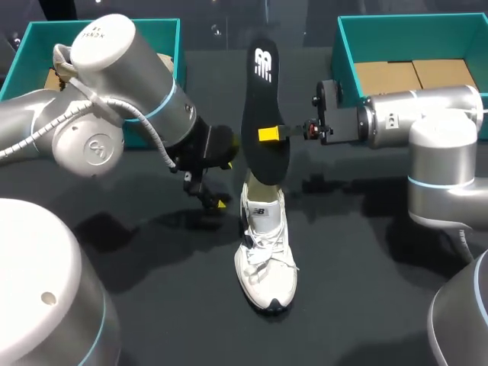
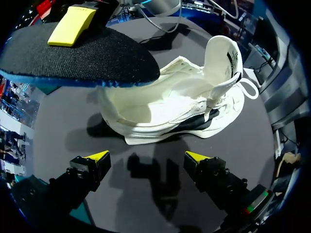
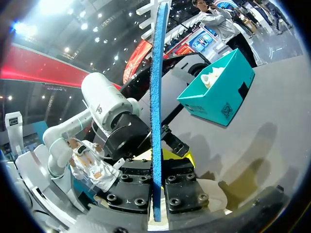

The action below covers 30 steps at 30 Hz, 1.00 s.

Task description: Take the shoe out of the shoebox, open the shoe tongue, remove and reinsert the insole, then place the shoe into the shoebox

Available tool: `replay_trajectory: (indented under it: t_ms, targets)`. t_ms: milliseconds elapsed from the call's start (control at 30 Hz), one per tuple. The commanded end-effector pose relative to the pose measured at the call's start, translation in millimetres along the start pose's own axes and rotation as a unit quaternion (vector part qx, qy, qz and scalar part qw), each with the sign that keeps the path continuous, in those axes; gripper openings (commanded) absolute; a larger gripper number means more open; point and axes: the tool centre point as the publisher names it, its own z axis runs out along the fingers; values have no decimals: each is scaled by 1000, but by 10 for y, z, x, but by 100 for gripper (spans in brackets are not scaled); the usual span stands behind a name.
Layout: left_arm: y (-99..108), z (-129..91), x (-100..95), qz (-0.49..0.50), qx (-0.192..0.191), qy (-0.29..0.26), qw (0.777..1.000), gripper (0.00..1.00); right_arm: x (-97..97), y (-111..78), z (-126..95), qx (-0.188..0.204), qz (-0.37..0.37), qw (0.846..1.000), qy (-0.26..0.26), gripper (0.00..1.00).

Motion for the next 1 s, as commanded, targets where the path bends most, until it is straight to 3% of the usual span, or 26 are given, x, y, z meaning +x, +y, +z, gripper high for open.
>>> replay_trajectory:
  t_ms: [33, 1000]
  targets:
    - [-17, 59, 3, 3, 2, 1, 1000, 100, -41, -12, 47, 8, -5, 1000, 1, 0]
    - [-128, 168, -7, 10, 17, 8, 1000, 100, -98, -148, 107, -11, -65, 998, 21, 0]
